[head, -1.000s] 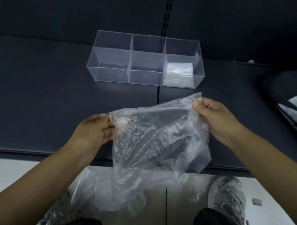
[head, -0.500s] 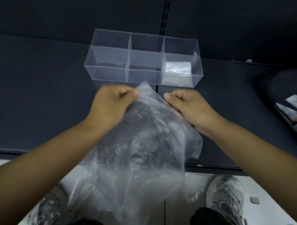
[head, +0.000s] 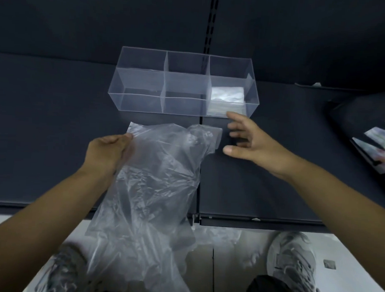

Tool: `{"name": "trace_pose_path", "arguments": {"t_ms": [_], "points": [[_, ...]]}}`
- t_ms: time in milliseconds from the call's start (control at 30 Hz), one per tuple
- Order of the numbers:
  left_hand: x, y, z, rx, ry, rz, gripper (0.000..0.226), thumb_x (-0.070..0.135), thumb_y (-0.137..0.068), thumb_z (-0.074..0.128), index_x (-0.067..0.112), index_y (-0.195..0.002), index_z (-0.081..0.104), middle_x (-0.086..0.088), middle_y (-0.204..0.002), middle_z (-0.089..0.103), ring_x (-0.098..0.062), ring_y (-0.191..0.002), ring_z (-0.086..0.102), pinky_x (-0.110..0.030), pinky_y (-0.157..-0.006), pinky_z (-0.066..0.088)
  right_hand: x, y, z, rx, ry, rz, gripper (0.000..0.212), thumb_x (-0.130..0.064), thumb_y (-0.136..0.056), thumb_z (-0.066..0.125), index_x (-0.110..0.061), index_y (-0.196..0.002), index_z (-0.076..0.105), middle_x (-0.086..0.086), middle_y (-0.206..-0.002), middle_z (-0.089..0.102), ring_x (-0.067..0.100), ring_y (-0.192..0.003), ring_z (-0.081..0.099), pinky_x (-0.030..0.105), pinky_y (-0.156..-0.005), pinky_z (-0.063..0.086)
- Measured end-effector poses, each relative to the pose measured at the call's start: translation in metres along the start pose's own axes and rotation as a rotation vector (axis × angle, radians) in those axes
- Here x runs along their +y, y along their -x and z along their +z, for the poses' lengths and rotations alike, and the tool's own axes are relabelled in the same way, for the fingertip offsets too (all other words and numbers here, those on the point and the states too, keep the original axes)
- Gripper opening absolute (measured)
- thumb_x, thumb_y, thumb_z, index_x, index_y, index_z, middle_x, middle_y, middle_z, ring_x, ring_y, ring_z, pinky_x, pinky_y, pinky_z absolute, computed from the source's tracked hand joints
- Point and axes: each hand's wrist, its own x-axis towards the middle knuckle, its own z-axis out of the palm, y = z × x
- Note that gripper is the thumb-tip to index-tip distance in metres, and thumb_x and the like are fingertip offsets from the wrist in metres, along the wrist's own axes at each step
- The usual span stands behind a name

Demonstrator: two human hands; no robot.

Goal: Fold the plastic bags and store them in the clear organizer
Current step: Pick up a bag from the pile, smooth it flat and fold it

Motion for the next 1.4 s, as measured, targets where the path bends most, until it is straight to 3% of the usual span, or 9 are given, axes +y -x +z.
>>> {"name": "trace_pose_path", "arguments": {"t_ms": [200, 367, 467, 567, 667, 933, 1200, 1333, 1400], "points": [[-0.001, -0.005, 0.0, -0.002, -0.007, -0.013, 0.014, 0.029, -0.087, 0.069, 0.016, -0.088, 0.074, 0.001, -0.076, 0.07, -0.012, -0.068, 0.064, -0.021, -0.064, 0.052, -0.027, -0.034, 0.006, -0.23, 0.326, -0.189, 0.044, -0.026, -0.08, 0.076, -0.046, -0.114, 0.058, -0.015, -0.148, 0.02, -0.002, -0.139, 0.019, 0.012, -0.111, 0.023], [-0.004, -0.014, -0.01, -0.001, 0.033, -0.046, 0.032, 0.03, -0.09, 0.066, -0.002, -0.095, 0.068, -0.014, -0.086, 0.061, -0.025, -0.078, 0.054, -0.039, -0.077, 0.048, -0.005, -0.028, -0.007, -0.27, 0.452, -0.05, 0.012, -0.034, -0.083, 0.07, -0.035, -0.073, 0.065, -0.014, -0.137, 0.043, 0.001, -0.129, 0.038, 0.023, -0.107, 0.03], [-0.005, -0.024, -0.018, 0.066, -0.009, -0.054, 0.025, 0.031, -0.092, 0.061, 0.007, -0.091, 0.068, -0.013, -0.09, 0.063, -0.025, -0.083, 0.058, -0.045, -0.085, 0.052, 0.007, -0.011, -0.032, -0.245, 0.346, 0.025, 0.037, -0.056, -0.08, 0.064, -0.02, -0.072, 0.067, -0.01, -0.122, 0.058, 0.001, -0.113, 0.055, 0.025, -0.102, 0.038], [-0.005, -0.026, -0.017, 0.072, -0.024, -0.023, 0.02, 0.029, -0.093, 0.06, 0.012, -0.085, 0.068, -0.009, -0.09, 0.066, -0.024, -0.084, 0.061, -0.04, -0.084, 0.052, 0.01, 0.0, -0.043, -0.139, 0.074, 0.079, 0.05, -0.067, -0.079, 0.058, -0.019, -0.066, 0.064, 0.014, -0.093, 0.064, 0.012, -0.089, 0.063, 0.026, -0.087, 0.047], [-0.007, -0.027, -0.011, 0.051, -0.032, -0.005, 0.022, 0.025, -0.094, 0.059, 0.013, -0.077, 0.064, -0.01, -0.088, 0.064, -0.025, -0.087, 0.059, -0.042, -0.089, 0.05, 0.012, -0.004, -0.041, 0.052, -0.136, 0.113, 0.025, -0.036, -0.083, 0.068, -0.017, -0.069, 0.062, 0.01, -0.068, 0.06, 0.006, -0.061, 0.06, 0.02, -0.064, 0.048], [0.0, -0.023, -0.008, -0.054, 0.019, -0.011, 0.025, 0.032, -0.097, 0.054, 0.018, -0.079, 0.063, 0.0, -0.08, 0.065, -0.018, -0.078, 0.062, -0.028, -0.067, 0.05, 0.012, -0.01, -0.053, 0.737, -0.074, 0.107, 0.013, -0.011, -0.092, 0.059, -0.021, -0.083, 0.057, 0.001, -0.075, 0.064, -0.003, -0.051, 0.057, 0.012, -0.053, 0.045], [-0.028, 0.045, -0.056, -0.204, 0.182, -0.26, 0.041, 0.047, -0.083, 0.061, 0.012, -0.103, 0.06, -0.006, -0.09, 0.075, -0.015, -0.079, 0.073, -0.023, -0.055, 0.056, -0.023, 0.091, 0.034, -0.092, -0.047, 0.119, 0.049, -0.06, -0.071, 0.063, -0.036, -0.113, 0.061, -0.012, -0.108, 0.063, 0.003, -0.101, 0.061, 0.019, -0.087, 0.051], [-0.041, 0.08, -0.059, -0.374, 0.118, -0.318, 0.059, 0.049, -0.057, 0.075, 0.012, -0.102, 0.07, -0.005, -0.098, 0.075, -0.024, -0.089, 0.072, -0.029, -0.063, 0.058, -0.022, 0.099, 0.069, -0.068, -0.158, 0.111, 0.041, -0.042, -0.068, 0.079, -0.031, -0.104, 0.065, 0.009, -0.101, 0.064, 0.031, -0.094, 0.062, 0.045, -0.079, 0.054], [-0.04, 0.082, -0.055, -0.369, 0.085, -0.322, 0.049, 0.042, -0.054, 0.078, 0.008, -0.089, 0.075, -0.009, -0.095, 0.075, -0.025, -0.086, 0.072, -0.026, -0.062, 0.058, -0.019, 0.092, 0.079, 0.073, -0.167, 0.026, 0.024, -0.034, -0.071, 0.076, -0.02, -0.087, 0.066, 0.013, -0.084, 0.063, 0.03, -0.077, 0.062, 0.035, -0.066, 0.054]]}}
